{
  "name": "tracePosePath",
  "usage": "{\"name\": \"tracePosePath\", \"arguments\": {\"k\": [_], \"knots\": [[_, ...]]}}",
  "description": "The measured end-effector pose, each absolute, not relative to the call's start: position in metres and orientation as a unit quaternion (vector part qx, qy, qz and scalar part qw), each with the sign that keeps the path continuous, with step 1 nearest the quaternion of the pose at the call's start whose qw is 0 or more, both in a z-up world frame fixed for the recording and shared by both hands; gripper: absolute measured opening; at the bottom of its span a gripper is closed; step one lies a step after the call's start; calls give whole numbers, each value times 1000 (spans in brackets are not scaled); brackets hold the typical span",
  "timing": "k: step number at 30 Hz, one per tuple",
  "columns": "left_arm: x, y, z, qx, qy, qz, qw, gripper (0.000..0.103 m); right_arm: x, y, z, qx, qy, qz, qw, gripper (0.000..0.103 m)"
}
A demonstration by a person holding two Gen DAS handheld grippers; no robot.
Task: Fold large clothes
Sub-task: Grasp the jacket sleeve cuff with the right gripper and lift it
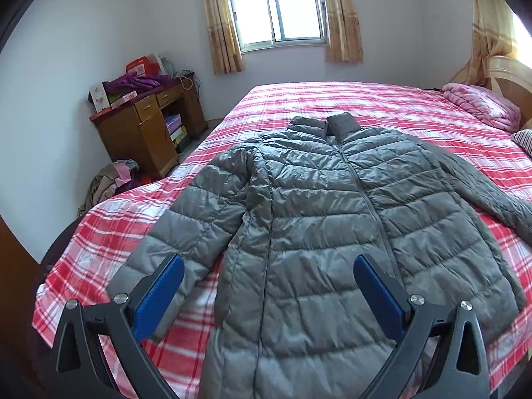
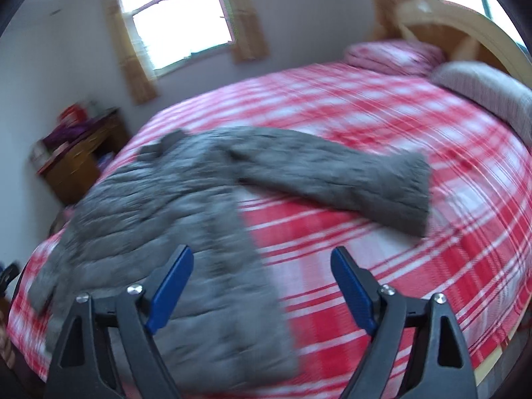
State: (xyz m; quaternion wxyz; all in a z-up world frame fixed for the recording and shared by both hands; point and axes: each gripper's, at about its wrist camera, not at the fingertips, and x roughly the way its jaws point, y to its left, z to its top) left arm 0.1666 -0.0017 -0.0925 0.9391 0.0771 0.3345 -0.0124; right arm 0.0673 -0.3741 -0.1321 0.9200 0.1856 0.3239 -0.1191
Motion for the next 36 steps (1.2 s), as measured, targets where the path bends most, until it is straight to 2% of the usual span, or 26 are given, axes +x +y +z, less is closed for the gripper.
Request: {"name": "tracePosePath", "arguments": {"k": [9, 13, 16, 18, 21, 26, 36], "knots": [[241, -7, -129, 82, 358, 14, 930, 102, 74, -506, -156, 283, 316, -243, 872, 82], [270, -11, -143, 89, 373, 30, 923, 102, 91, -530, -164, 295, 324, -244, 865, 74], [290, -11, -154, 93, 387, 41, 917, 102, 109, -540, -177, 303, 340, -228, 860, 57], [299, -11, -159, 100, 391, 47, 914, 102, 120, -543, -188, 301, 357, -210, 859, 34], [309, -7, -161, 109, 393, 56, 911, 102, 124, -541, -192, 282, 366, -203, 863, 22], [318, 12, -150, 90, 388, 70, 914, 102, 125, -543, -177, 262, 358, -209, 871, 18], [317, 39, -143, 65, 386, 88, 916, 102, 171, -468, -91, 160, 302, -153, 927, 18]]}}
